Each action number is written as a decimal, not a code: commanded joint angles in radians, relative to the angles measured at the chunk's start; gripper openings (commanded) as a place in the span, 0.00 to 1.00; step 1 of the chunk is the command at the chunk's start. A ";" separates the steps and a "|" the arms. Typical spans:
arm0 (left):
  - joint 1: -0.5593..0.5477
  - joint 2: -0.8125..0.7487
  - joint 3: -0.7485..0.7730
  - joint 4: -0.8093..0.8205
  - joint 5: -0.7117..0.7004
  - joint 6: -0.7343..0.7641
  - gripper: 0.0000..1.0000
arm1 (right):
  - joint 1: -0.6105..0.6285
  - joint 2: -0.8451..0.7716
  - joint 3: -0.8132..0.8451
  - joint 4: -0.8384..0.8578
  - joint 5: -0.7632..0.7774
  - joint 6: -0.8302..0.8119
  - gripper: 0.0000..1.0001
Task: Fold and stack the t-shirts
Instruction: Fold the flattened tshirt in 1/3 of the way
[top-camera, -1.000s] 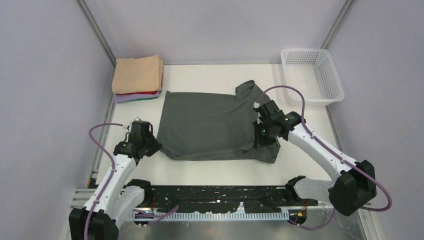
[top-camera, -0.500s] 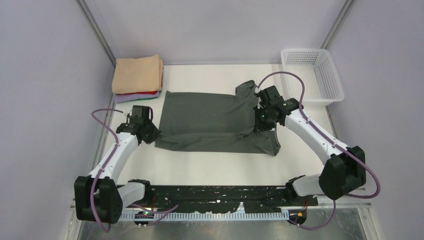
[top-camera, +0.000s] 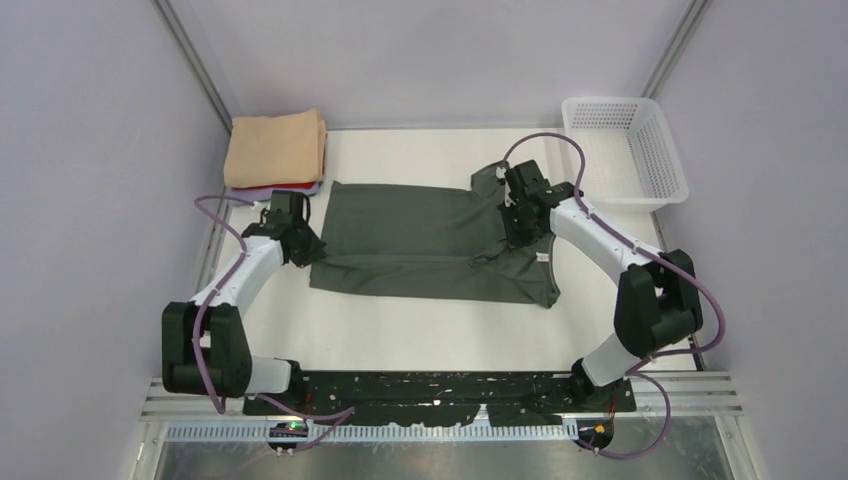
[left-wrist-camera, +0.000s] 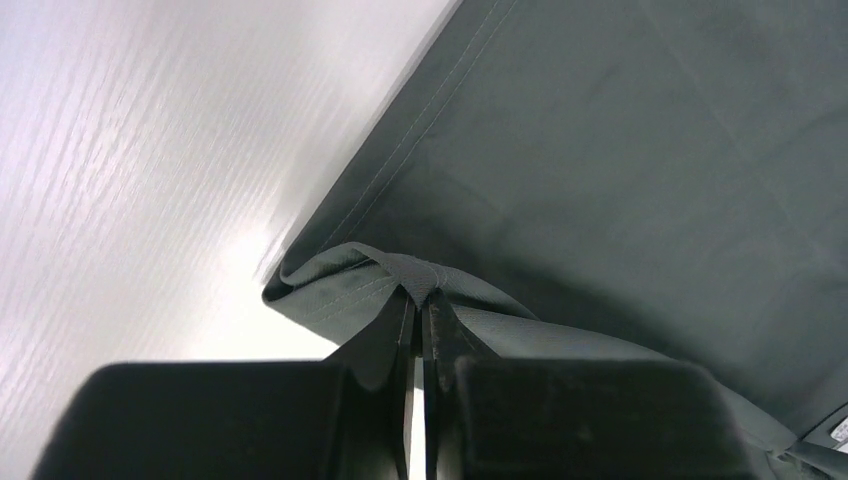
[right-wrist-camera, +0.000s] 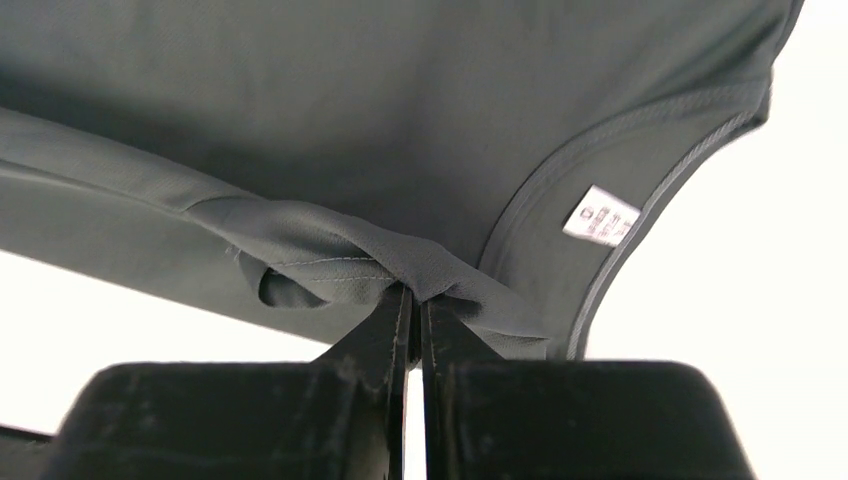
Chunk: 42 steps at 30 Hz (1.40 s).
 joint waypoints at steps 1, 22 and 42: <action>0.009 0.061 0.068 0.071 0.007 0.032 0.07 | -0.005 0.084 0.093 0.081 0.077 -0.175 0.12; 0.012 -0.078 -0.082 0.302 0.417 0.072 1.00 | -0.004 -0.125 -0.193 0.396 -0.203 0.111 0.96; 0.008 0.165 -0.026 0.378 0.393 0.068 1.00 | 0.113 0.325 0.117 0.507 -0.134 0.179 0.95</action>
